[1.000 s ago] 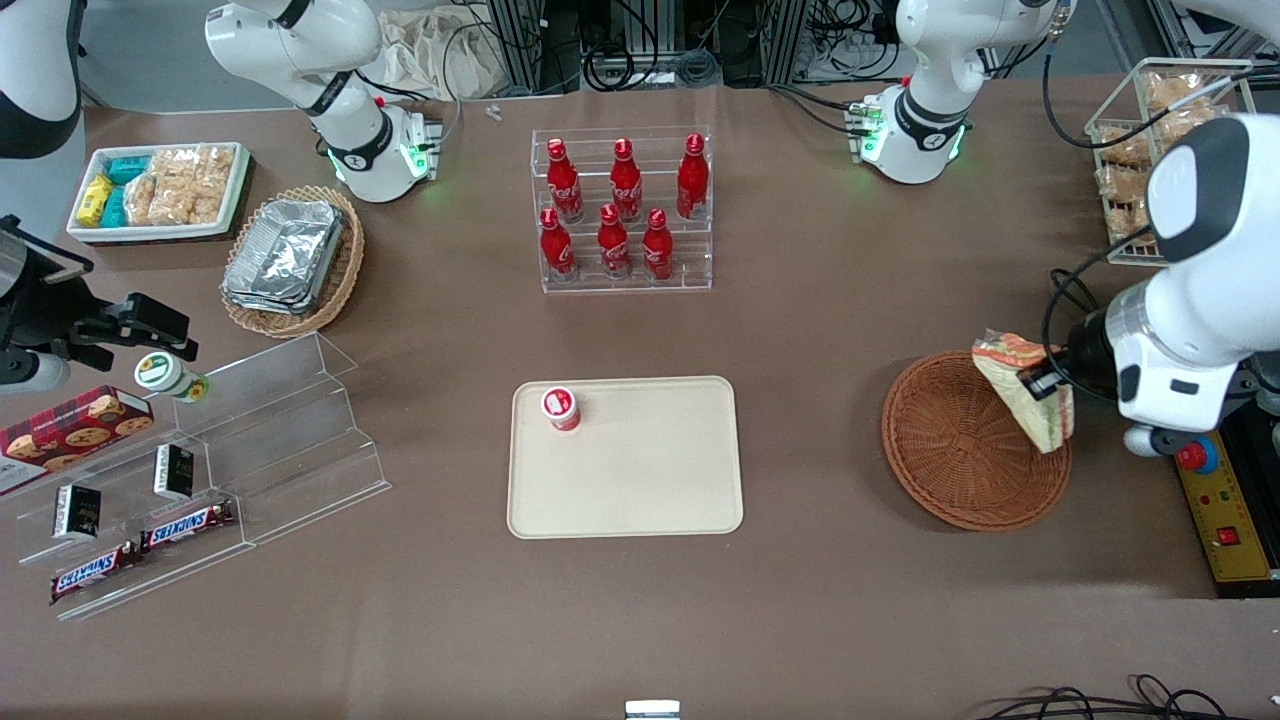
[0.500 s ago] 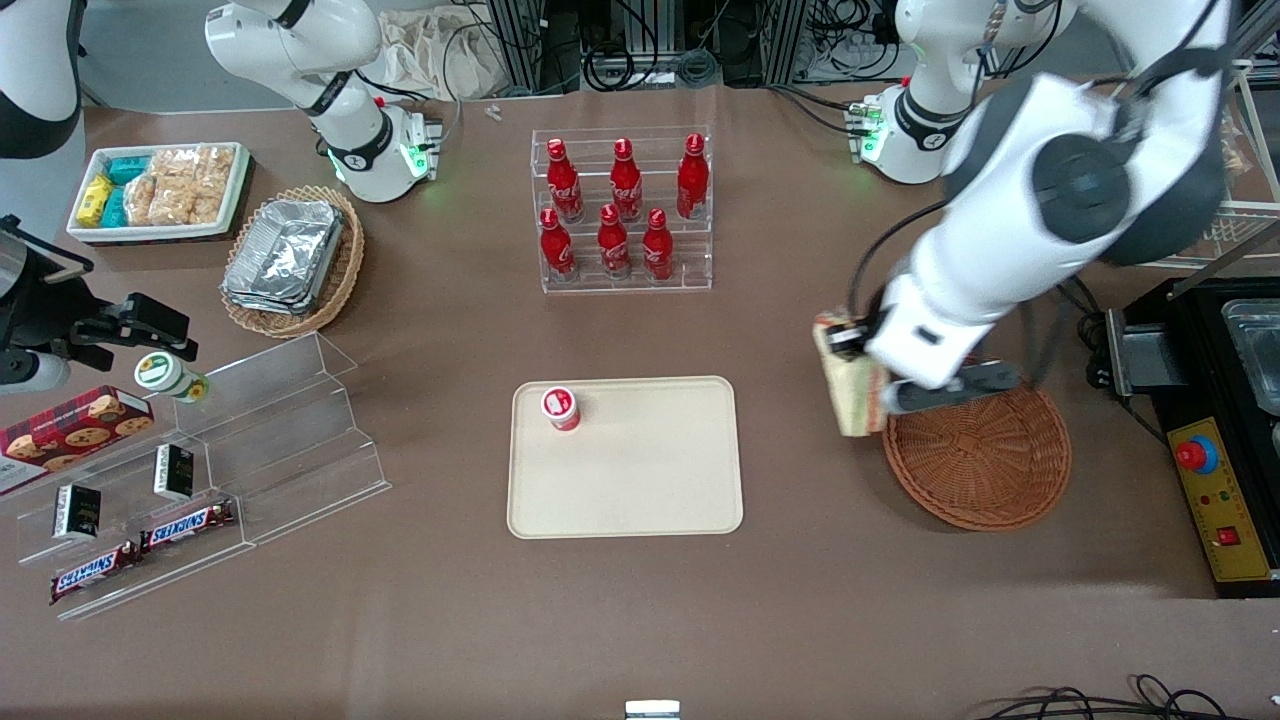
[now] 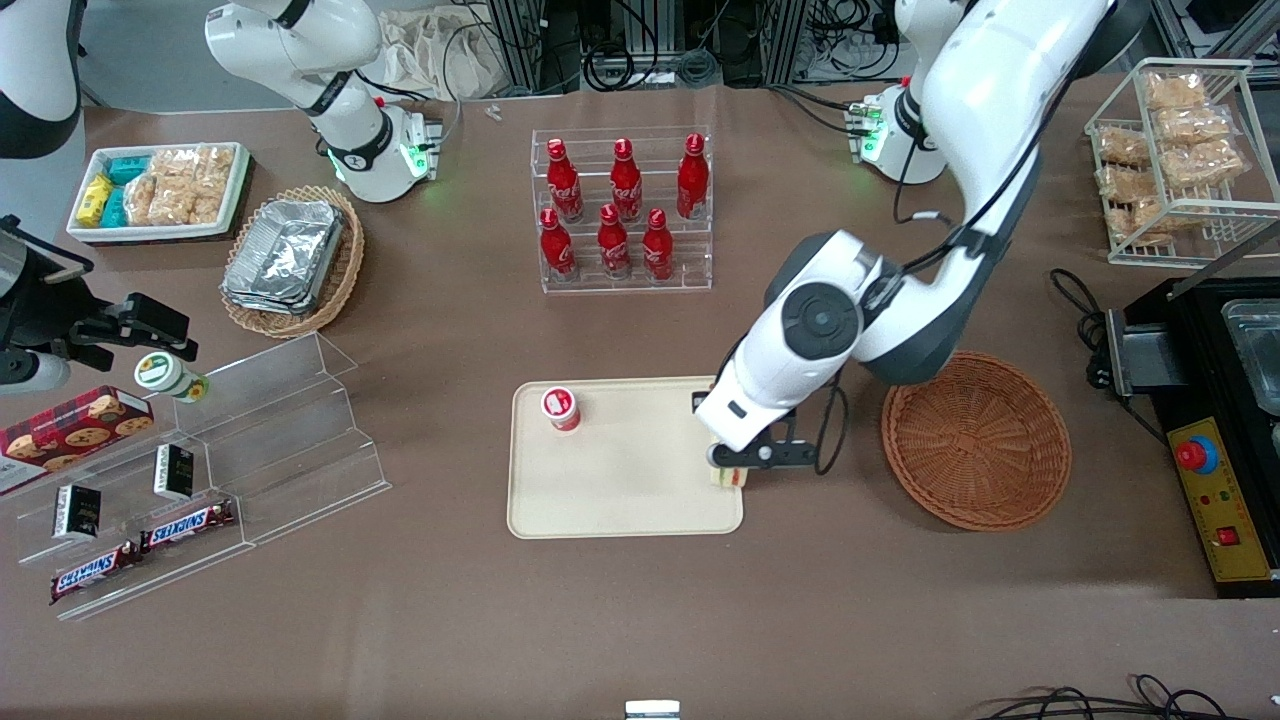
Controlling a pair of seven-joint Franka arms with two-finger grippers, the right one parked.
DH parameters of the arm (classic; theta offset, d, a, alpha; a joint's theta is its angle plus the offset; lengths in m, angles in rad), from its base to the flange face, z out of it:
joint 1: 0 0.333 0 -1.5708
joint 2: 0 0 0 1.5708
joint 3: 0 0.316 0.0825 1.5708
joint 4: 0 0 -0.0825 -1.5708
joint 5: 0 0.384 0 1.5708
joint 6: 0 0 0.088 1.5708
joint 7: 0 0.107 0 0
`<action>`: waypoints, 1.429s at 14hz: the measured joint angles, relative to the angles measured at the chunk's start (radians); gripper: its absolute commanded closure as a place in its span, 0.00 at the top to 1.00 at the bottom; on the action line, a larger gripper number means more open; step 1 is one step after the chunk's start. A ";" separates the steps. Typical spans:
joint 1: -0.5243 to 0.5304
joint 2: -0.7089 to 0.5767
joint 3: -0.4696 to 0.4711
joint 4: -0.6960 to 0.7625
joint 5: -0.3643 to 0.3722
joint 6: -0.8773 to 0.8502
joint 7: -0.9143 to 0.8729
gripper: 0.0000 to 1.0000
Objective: Place sandwich from basket to tray
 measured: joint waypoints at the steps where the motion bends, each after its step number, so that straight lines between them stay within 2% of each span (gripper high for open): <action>1: -0.006 0.034 0.000 0.001 0.019 0.027 0.000 0.00; 4: -0.029 0.125 0.001 0.003 0.105 0.094 -0.015 0.00; 5: -0.034 0.150 0.001 0.003 0.135 0.117 -0.031 0.06; 6: -0.037 0.169 0.001 0.004 0.154 0.131 -0.041 0.29; 7: -0.038 0.179 0.001 0.007 0.159 0.136 -0.044 0.90; 8: -0.039 0.180 0.001 0.013 0.159 0.135 -0.044 1.00; 12: -0.032 0.172 0.002 0.047 0.161 0.135 -0.061 1.00; 15: -0.006 0.110 0.003 0.070 0.161 0.120 -0.091 1.00; 17: 0.033 0.029 0.002 0.079 0.156 0.016 -0.094 1.00; 20: 0.126 -0.124 0.003 0.066 0.081 -0.161 -0.083 1.00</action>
